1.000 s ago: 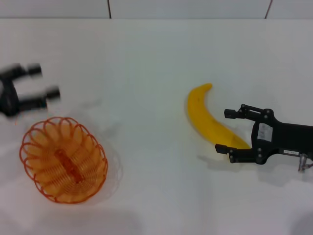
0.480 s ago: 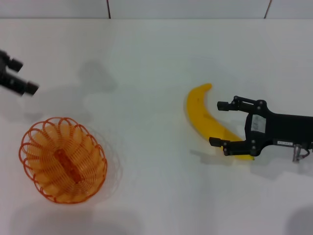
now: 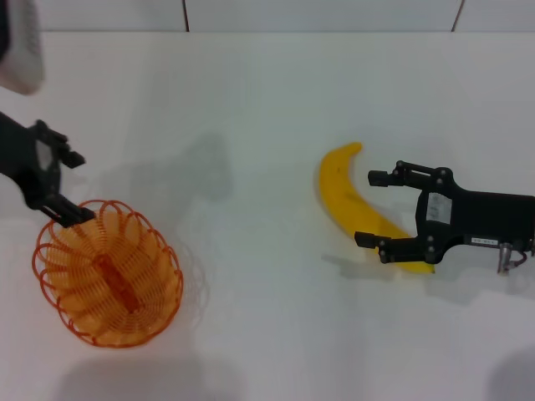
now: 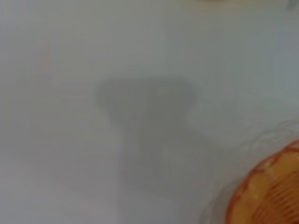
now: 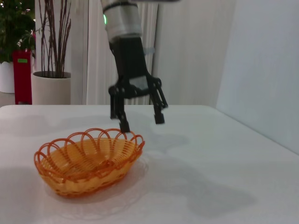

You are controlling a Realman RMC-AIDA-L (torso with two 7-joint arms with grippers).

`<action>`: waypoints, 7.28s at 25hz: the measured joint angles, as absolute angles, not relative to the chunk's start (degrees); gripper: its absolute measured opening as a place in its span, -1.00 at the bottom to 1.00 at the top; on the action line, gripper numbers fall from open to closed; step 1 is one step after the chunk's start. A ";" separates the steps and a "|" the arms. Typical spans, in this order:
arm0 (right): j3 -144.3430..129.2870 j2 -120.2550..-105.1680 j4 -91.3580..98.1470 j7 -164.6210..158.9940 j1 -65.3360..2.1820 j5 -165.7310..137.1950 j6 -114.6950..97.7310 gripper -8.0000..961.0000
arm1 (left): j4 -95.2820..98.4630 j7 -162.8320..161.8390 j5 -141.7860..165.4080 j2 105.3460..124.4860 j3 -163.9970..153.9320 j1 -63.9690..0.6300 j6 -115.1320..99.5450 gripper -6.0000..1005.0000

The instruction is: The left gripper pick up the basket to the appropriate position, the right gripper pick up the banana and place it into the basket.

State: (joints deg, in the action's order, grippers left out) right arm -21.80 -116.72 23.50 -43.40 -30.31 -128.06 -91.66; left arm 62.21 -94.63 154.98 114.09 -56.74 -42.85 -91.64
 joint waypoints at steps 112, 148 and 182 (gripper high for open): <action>-18.74 -116.98 23.10 -43.93 -31.83 -126.47 -90.00 0.84 | 46.55 -138.01 137.98 116.52 -64.16 -44.57 -80.25 -0.81; -18.30 -116.73 23.42 -44.03 -30.17 -125.52 -90.66 0.84 | 62.19 -136.84 135.04 116.62 -70.21 -38.22 -83.95 0.64; -27.67 -116.67 47.68 -86.07 -30.61 -126.86 -99.86 0.84 | 43.90 -66.17 112.57 113.60 -40.23 -16.93 -94.66 0.80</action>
State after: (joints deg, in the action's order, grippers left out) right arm -27.67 -116.67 47.68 -86.07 -30.61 -126.86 -99.86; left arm 43.90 -66.17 112.57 113.60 -40.23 -16.93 -94.66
